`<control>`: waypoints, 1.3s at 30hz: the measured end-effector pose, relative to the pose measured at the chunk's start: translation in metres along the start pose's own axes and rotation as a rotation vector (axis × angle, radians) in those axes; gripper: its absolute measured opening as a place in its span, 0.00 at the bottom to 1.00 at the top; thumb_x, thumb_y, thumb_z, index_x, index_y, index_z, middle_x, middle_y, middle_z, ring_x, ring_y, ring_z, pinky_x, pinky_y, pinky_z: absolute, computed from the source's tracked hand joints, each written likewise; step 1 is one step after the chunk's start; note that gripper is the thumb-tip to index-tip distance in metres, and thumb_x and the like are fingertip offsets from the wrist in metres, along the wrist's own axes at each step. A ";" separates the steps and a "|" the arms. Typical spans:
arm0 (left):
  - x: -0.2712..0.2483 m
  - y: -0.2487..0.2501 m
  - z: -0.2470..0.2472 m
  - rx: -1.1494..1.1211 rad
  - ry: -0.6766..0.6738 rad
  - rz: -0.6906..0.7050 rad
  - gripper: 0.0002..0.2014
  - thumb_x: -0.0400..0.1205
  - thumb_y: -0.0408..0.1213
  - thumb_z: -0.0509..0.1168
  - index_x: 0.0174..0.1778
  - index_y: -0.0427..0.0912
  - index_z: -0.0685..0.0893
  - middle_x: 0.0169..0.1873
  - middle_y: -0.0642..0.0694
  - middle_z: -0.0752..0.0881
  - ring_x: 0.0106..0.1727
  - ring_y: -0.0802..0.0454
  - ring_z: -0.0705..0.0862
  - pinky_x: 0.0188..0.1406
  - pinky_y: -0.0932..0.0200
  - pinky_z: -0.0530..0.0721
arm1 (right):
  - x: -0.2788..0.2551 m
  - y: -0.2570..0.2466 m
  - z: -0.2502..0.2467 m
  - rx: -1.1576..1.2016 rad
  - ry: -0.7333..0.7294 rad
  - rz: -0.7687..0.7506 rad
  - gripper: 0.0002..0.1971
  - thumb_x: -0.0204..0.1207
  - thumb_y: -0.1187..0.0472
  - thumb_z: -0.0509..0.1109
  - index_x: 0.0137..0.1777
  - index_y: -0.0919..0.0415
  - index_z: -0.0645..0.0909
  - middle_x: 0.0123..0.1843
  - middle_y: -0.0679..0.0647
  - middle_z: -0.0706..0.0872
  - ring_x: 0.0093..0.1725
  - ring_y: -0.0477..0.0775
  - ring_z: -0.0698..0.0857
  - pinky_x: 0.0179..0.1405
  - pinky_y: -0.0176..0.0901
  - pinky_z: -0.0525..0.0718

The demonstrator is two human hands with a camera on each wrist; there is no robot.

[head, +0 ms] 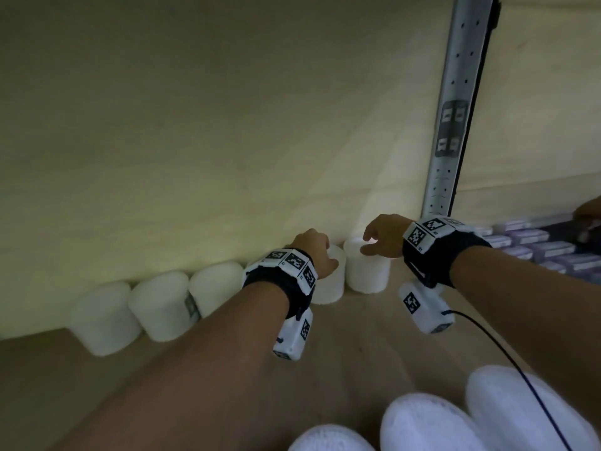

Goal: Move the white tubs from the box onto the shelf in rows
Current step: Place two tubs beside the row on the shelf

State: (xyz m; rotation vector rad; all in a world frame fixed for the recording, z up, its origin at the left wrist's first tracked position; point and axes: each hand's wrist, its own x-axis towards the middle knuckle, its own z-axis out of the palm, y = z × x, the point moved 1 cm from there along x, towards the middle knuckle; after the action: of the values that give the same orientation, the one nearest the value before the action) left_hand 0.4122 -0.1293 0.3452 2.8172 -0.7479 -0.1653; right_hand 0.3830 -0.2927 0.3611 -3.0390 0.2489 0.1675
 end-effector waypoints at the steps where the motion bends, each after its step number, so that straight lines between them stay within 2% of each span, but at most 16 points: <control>1: 0.004 -0.002 0.003 0.016 -0.013 -0.003 0.26 0.81 0.48 0.64 0.73 0.37 0.74 0.72 0.37 0.72 0.70 0.39 0.76 0.68 0.47 0.78 | 0.005 0.002 0.004 -0.019 -0.025 -0.001 0.27 0.79 0.44 0.65 0.73 0.59 0.75 0.74 0.55 0.75 0.74 0.58 0.75 0.74 0.49 0.74; 4: 0.011 -0.005 0.006 0.022 -0.011 0.002 0.27 0.81 0.49 0.65 0.73 0.37 0.74 0.72 0.38 0.73 0.70 0.40 0.76 0.67 0.51 0.77 | 0.016 0.006 0.011 -0.050 -0.054 -0.011 0.30 0.77 0.45 0.68 0.75 0.59 0.72 0.75 0.56 0.74 0.74 0.58 0.74 0.74 0.50 0.73; 7: 0.013 -0.007 0.008 0.003 0.009 0.012 0.27 0.81 0.50 0.66 0.72 0.38 0.75 0.71 0.39 0.73 0.70 0.41 0.76 0.67 0.51 0.76 | 0.020 0.005 0.013 -0.074 -0.065 -0.022 0.29 0.78 0.47 0.68 0.76 0.60 0.72 0.76 0.57 0.74 0.74 0.59 0.75 0.72 0.48 0.73; 12: 0.010 -0.013 0.010 -0.065 0.050 0.044 0.26 0.79 0.48 0.69 0.70 0.39 0.77 0.69 0.41 0.75 0.70 0.42 0.76 0.67 0.52 0.76 | 0.022 0.002 0.013 -0.095 -0.040 -0.041 0.27 0.76 0.48 0.70 0.71 0.65 0.77 0.70 0.59 0.80 0.69 0.60 0.79 0.69 0.49 0.77; 16: 0.007 -0.017 0.009 -0.120 0.064 0.066 0.26 0.77 0.47 0.71 0.68 0.38 0.80 0.67 0.41 0.78 0.67 0.44 0.79 0.63 0.55 0.76 | 0.021 0.003 0.013 -0.102 -0.023 -0.059 0.29 0.74 0.48 0.72 0.73 0.60 0.74 0.73 0.57 0.76 0.72 0.59 0.75 0.71 0.48 0.73; 20: 0.007 -0.017 0.010 -0.131 0.072 0.067 0.25 0.77 0.46 0.72 0.68 0.38 0.80 0.66 0.41 0.79 0.67 0.43 0.79 0.64 0.54 0.76 | 0.018 0.005 0.011 -0.126 -0.037 -0.072 0.28 0.75 0.51 0.73 0.74 0.58 0.75 0.74 0.56 0.75 0.74 0.58 0.74 0.75 0.48 0.72; 24: 0.009 -0.017 0.012 -0.142 0.071 0.062 0.25 0.77 0.46 0.72 0.68 0.38 0.80 0.67 0.41 0.79 0.67 0.43 0.79 0.66 0.53 0.76 | 0.012 0.005 0.005 -0.158 -0.051 -0.087 0.28 0.76 0.54 0.72 0.76 0.56 0.75 0.74 0.55 0.75 0.74 0.57 0.75 0.72 0.45 0.72; 29: 0.011 -0.017 0.010 -0.113 0.053 0.071 0.25 0.77 0.46 0.72 0.68 0.38 0.79 0.67 0.41 0.78 0.68 0.43 0.78 0.67 0.52 0.77 | 0.013 0.004 -0.005 -0.172 -0.118 -0.094 0.29 0.73 0.56 0.75 0.75 0.53 0.76 0.75 0.54 0.76 0.73 0.56 0.76 0.72 0.42 0.73; 31: 0.012 -0.018 0.011 -0.114 0.048 0.070 0.25 0.77 0.46 0.72 0.67 0.38 0.79 0.66 0.40 0.78 0.67 0.42 0.79 0.66 0.51 0.78 | 0.013 0.002 -0.009 -0.123 -0.106 -0.083 0.29 0.73 0.54 0.75 0.75 0.54 0.76 0.73 0.54 0.78 0.73 0.55 0.77 0.72 0.43 0.73; 33: 0.014 -0.018 0.012 -0.109 0.042 0.074 0.24 0.77 0.46 0.71 0.67 0.38 0.79 0.66 0.40 0.77 0.66 0.42 0.78 0.67 0.50 0.77 | 0.016 0.000 -0.006 -0.105 -0.065 -0.073 0.28 0.77 0.49 0.70 0.75 0.58 0.75 0.74 0.55 0.78 0.73 0.56 0.76 0.75 0.46 0.73; 36: 0.014 -0.018 0.011 -0.092 0.038 0.085 0.24 0.78 0.46 0.71 0.67 0.38 0.78 0.66 0.39 0.77 0.67 0.41 0.77 0.68 0.48 0.76 | 0.023 0.000 0.006 -0.121 -0.073 -0.016 0.32 0.77 0.42 0.66 0.75 0.63 0.72 0.75 0.58 0.75 0.74 0.59 0.75 0.76 0.52 0.73; 39: 0.014 -0.017 0.011 -0.063 0.025 0.094 0.24 0.78 0.46 0.70 0.67 0.38 0.77 0.66 0.39 0.76 0.68 0.41 0.76 0.69 0.48 0.76 | 0.024 -0.002 0.011 -0.091 -0.060 0.001 0.33 0.77 0.41 0.66 0.73 0.67 0.75 0.74 0.61 0.78 0.73 0.61 0.78 0.75 0.52 0.75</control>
State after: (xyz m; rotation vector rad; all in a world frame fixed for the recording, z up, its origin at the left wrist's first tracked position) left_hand 0.4309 -0.1237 0.3296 2.7138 -0.8518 -0.1354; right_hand 0.4058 -0.2938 0.3473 -3.1172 0.2449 0.2772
